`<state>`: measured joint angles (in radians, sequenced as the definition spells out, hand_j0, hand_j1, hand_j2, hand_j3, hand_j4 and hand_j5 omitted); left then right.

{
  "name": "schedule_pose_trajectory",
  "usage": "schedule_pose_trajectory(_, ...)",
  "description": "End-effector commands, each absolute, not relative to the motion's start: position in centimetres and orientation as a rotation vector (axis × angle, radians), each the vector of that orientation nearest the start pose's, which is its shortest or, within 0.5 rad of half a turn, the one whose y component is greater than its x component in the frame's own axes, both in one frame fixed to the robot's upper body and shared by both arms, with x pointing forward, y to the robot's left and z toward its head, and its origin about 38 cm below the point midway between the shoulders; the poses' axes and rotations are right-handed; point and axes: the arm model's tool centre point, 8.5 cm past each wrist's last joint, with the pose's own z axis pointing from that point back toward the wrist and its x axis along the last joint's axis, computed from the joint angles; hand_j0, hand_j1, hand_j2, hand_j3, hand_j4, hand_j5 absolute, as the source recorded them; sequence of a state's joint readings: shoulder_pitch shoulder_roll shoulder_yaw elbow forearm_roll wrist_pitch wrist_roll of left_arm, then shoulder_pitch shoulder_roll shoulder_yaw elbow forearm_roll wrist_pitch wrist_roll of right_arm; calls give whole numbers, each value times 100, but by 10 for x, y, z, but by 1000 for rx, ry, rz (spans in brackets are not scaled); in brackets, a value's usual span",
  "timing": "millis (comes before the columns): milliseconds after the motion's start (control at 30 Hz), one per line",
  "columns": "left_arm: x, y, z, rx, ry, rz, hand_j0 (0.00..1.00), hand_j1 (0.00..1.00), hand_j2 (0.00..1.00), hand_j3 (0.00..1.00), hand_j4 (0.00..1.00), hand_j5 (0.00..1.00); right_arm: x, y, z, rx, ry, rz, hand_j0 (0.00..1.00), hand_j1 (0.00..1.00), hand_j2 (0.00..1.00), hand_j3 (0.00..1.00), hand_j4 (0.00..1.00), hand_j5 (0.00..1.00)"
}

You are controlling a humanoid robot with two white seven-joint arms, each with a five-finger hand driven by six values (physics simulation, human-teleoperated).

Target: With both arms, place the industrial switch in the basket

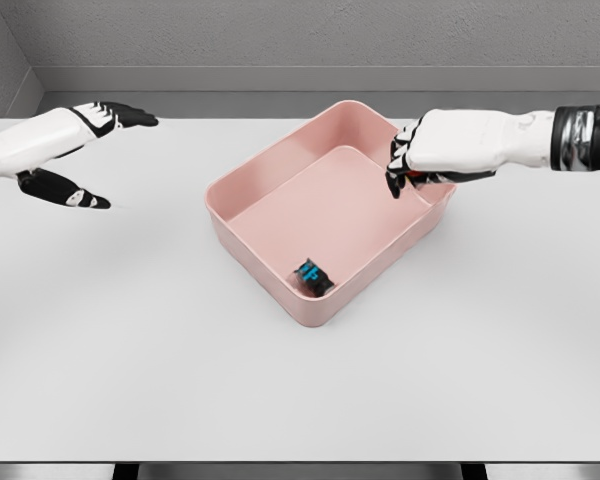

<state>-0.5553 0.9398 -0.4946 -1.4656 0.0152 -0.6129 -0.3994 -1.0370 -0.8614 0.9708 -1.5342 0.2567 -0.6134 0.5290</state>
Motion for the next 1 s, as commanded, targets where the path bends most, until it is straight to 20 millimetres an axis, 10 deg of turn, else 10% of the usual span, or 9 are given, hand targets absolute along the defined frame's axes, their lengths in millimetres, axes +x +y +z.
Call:
schedule_pose_trajectory(0, 419, 359, 271, 287, -1755, -1631, 100, 100, 100, 100, 100, 100, 441, -225, 294, 408, 1827, -2890, 46, 46, 46, 46, 46, 46)
schedule_pose_trajectory(467, 417, 370, 266, 304, -1714, -1631, 100, 100, 100, 100, 100, 100, 444, -166, 292, 309, 1793, -2808, 47, 47, 47, 47, 47, 47)
schedule_pose_trajectory(600, 417, 370, 266, 304, -1714, -1633, 100, 100, 100, 100, 100, 100, 449, -157, 295, 308, 1811, -2790, 100, 100, 100, 100, 100, 100)
schedule_pose_trajectory(967, 417, 371, 267, 308, -1712, -1634, 100, 100, 100, 100, 100, 100, 456, -145, 302, 323, 1836, -2779, 100, 100, 100, 100, 100, 100)
